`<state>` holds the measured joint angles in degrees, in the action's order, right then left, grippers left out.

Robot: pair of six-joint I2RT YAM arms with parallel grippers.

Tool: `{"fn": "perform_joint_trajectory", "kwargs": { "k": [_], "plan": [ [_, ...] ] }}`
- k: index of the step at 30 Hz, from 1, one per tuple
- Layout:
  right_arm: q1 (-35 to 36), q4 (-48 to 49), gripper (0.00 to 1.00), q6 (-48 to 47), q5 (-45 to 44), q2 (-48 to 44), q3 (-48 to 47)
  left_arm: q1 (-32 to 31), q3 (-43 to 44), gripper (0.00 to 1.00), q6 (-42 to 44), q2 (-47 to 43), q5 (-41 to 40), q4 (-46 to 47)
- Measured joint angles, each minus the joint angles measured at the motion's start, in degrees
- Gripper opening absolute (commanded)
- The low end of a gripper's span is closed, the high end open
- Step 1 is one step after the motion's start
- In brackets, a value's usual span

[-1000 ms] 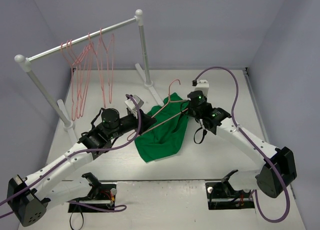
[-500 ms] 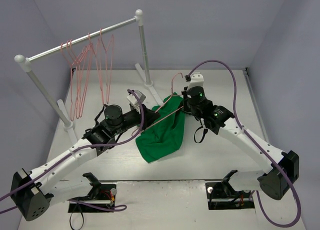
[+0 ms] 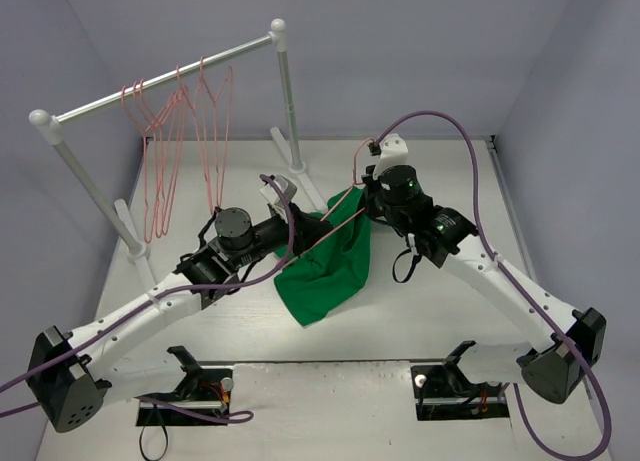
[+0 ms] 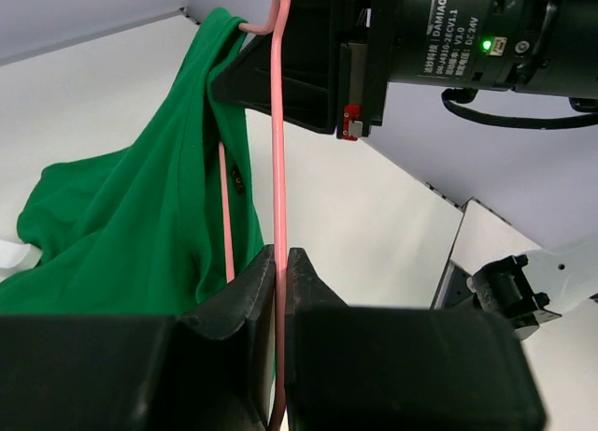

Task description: Place the t-shirt on the hanger

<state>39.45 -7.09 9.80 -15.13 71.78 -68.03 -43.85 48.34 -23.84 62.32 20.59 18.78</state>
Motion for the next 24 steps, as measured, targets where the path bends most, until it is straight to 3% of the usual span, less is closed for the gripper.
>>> {"fn": "perform_joint_trajectory", "kwargs": {
  "k": [24],
  "plan": [
    [1.53, -0.62, 0.0, -7.39, 15.69, -5.68, -5.09, -0.73, 1.04, 0.0, -4.62, 5.59, -0.53, 13.34]
  ]
}}
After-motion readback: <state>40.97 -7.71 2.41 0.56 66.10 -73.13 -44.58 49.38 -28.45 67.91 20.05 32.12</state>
